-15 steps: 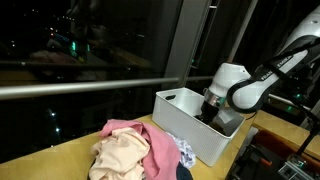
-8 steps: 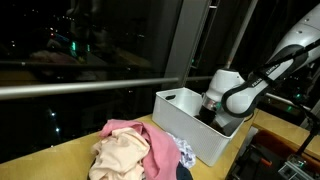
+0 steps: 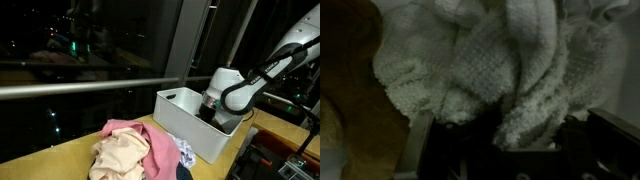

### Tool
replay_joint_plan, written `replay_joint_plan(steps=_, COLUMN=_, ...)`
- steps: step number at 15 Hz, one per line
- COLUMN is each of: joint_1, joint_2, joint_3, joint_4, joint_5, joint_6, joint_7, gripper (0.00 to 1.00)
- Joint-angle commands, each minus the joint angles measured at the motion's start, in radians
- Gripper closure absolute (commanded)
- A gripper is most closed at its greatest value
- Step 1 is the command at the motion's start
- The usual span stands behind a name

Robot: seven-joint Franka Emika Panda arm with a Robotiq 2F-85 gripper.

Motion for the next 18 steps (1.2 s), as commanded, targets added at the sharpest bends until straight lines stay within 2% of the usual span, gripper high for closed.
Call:
replay_joint_plan(steps=1, joint_1=-0.016, joint_2=-0.008, joint_3=-0.001, joint_4=0.020, joint_5=0.044, joint_6=-0.029, joint_7=-0.048, gripper=0.99)
replay_joint_plan(steps=7, joint_1=0.003, joint_2=-0.081, joint_3=-0.006, joint_4=0.005, joint_5=0.042, joint_6=-0.059, joint_7=-0.039, gripper=1.00)
replay_joint_plan(steps=13, joint_1=0.004, joint_2=-0.351, joint_3=-0.004, joint_4=-0.065, joint_5=0.030, joint_6=-0.144, joint_7=-0.036, gripper=1.00)
replay_joint_plan(steps=18, joint_1=0.027, joint_2=-0.570, joint_3=0.026, joint_4=-0.035, joint_5=-0.004, joint_6=-0.262, joint_7=-0.006, gripper=1.00)
